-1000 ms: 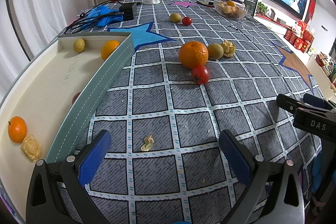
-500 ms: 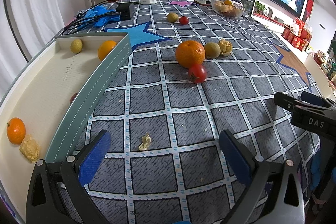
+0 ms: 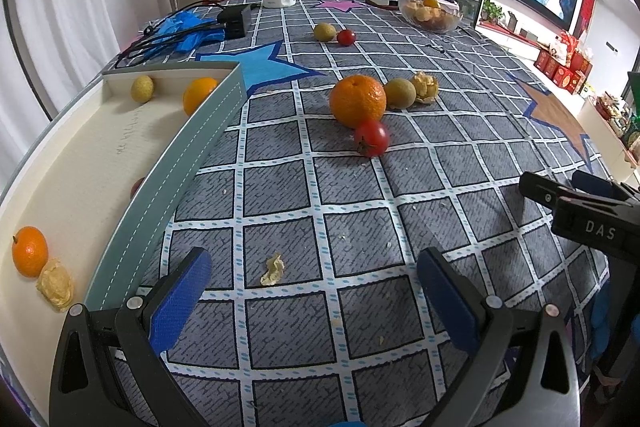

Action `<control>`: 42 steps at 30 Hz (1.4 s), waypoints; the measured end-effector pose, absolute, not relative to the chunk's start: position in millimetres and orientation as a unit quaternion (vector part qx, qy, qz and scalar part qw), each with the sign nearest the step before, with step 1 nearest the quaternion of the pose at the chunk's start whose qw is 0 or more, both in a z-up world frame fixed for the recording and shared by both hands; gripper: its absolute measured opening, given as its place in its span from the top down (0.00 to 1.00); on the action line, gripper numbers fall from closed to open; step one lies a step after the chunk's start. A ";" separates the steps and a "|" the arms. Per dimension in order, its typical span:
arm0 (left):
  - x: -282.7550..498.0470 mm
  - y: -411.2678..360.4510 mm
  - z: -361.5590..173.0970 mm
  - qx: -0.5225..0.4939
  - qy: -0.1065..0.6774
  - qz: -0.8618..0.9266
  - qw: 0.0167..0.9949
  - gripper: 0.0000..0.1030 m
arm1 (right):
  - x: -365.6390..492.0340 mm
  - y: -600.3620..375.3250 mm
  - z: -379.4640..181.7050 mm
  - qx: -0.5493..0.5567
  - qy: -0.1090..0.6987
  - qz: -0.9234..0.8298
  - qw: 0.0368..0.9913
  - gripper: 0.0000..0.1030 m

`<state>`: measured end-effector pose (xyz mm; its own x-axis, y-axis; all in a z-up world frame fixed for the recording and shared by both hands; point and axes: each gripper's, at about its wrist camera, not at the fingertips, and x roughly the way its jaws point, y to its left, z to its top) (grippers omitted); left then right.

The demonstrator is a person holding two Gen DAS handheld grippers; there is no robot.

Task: Organize fruits

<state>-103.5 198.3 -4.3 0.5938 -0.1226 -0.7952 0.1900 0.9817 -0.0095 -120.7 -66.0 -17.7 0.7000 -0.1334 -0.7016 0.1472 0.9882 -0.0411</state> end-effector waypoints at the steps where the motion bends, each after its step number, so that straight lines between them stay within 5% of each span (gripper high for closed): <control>1: -103.6 198.0 -4.4 0.038 0.442 -0.087 0.892 0.01 | -120.6 -65.9 -17.7 0.009 0.380 -0.076 0.922 0.01; 42: -103.7 197.3 -5.0 0.040 0.443 -0.092 0.891 0.01 | -119.9 -65.0 -17.9 0.010 0.380 -0.077 0.922 0.01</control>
<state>-103.7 197.3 -5.0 0.5903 -0.1284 -0.7969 0.1998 0.9798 -0.0099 -119.9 -65.0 -17.9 0.6990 -0.1352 -0.7023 0.1498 0.9879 -0.0411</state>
